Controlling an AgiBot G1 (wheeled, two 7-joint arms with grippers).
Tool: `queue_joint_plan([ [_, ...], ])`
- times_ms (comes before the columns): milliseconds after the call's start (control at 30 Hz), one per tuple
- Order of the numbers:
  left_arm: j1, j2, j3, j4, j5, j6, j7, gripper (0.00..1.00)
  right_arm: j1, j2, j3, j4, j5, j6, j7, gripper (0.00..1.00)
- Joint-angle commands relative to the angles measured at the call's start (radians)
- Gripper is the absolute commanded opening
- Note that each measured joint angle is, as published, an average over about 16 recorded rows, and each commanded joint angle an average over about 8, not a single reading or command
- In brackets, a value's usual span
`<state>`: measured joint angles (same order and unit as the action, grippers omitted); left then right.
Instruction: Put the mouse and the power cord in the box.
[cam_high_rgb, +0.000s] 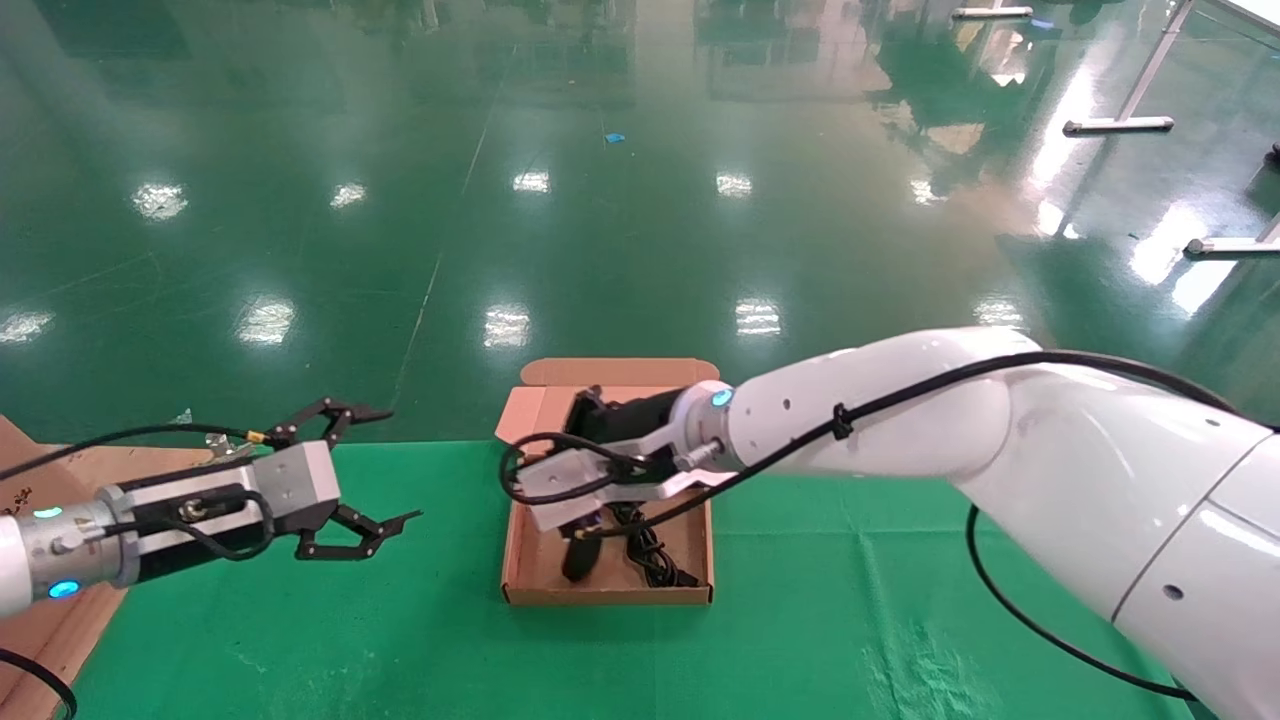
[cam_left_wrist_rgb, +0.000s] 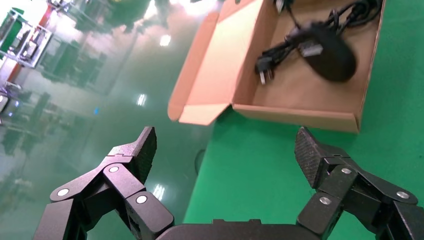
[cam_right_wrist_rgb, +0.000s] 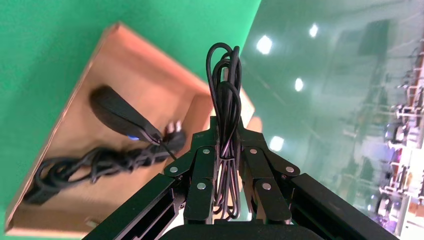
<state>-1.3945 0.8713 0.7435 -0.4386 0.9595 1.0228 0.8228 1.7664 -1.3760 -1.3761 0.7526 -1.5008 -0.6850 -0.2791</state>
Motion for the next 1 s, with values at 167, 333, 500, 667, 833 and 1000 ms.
queue_joint_plan([
  [167, 0.018, 0.022, 0.005, 0.022, 0.006, -0.019, 0.009, 1.0, -0.007, 0.002, -0.061, -0.028, -0.001, 0.037, 0.016, 0.2],
  [333, 0.019, 0.053, 0.014, 0.053, 0.017, -0.028, 0.019, 1.0, -0.018, 0.003, -0.08, -0.048, 0.022, 0.048, 0.029, 0.83],
  [500, 0.031, 0.086, -0.008, 0.092, -0.019, -0.023, 0.016, 1.0, -0.018, 0.003, -0.091, -0.054, 0.049, 0.049, 0.035, 1.0],
  [667, 0.063, 0.116, -0.053, 0.12, -0.077, 0.002, -0.001, 1.0, -0.019, 0.004, -0.101, -0.055, 0.059, 0.054, 0.034, 1.0],
  [833, 0.069, 0.119, -0.062, 0.124, -0.093, 0.008, 0.0, 1.0, -0.018, 0.004, -0.102, -0.056, 0.061, 0.054, 0.033, 1.0],
  [1000, 0.065, 0.109, -0.061, 0.108, -0.092, 0.007, -0.008, 1.0, -0.019, 0.012, -0.096, -0.048, 0.062, 0.05, 0.034, 1.0],
])
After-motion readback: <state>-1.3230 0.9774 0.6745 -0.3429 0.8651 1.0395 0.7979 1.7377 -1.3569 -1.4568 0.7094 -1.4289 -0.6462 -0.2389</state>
